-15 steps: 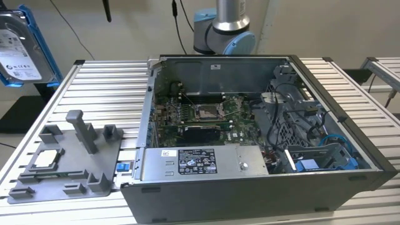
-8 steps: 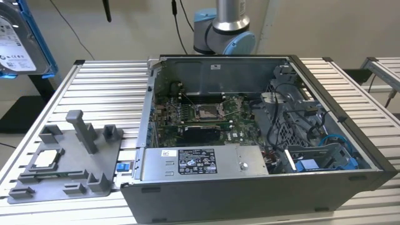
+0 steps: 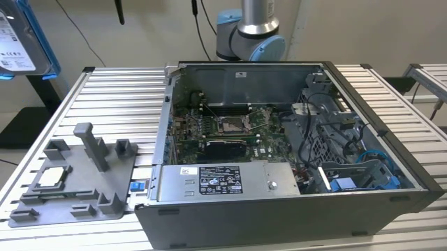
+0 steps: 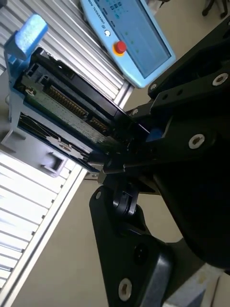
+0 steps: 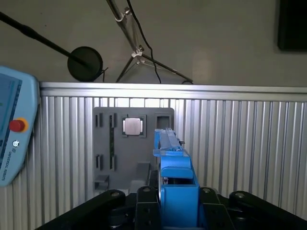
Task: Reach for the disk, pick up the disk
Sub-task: 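Pick up the disk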
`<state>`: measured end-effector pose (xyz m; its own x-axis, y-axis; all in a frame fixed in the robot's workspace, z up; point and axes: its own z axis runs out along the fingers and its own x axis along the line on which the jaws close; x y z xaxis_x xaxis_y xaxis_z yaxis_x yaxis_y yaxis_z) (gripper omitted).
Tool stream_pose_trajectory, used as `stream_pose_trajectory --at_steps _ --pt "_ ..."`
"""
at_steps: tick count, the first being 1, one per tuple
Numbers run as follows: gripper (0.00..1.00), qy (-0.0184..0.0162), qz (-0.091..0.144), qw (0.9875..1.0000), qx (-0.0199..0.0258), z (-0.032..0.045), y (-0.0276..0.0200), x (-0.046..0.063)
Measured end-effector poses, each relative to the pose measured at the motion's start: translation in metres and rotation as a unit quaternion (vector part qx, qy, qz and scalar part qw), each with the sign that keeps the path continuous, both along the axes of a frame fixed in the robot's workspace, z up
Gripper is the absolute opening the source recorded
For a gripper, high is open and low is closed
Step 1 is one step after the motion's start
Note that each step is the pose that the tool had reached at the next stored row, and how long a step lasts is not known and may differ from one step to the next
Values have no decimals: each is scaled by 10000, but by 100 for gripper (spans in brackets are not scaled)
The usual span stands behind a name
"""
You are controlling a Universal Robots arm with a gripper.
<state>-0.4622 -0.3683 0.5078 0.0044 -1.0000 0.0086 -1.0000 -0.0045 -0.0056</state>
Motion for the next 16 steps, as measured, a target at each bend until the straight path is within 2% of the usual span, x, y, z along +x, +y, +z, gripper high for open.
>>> stream_pose_trajectory --at_steps 8,16 --pt "0 0 0 10000 0 125 0 0" --pt "0 -1 0 10000 0 128 0 0"
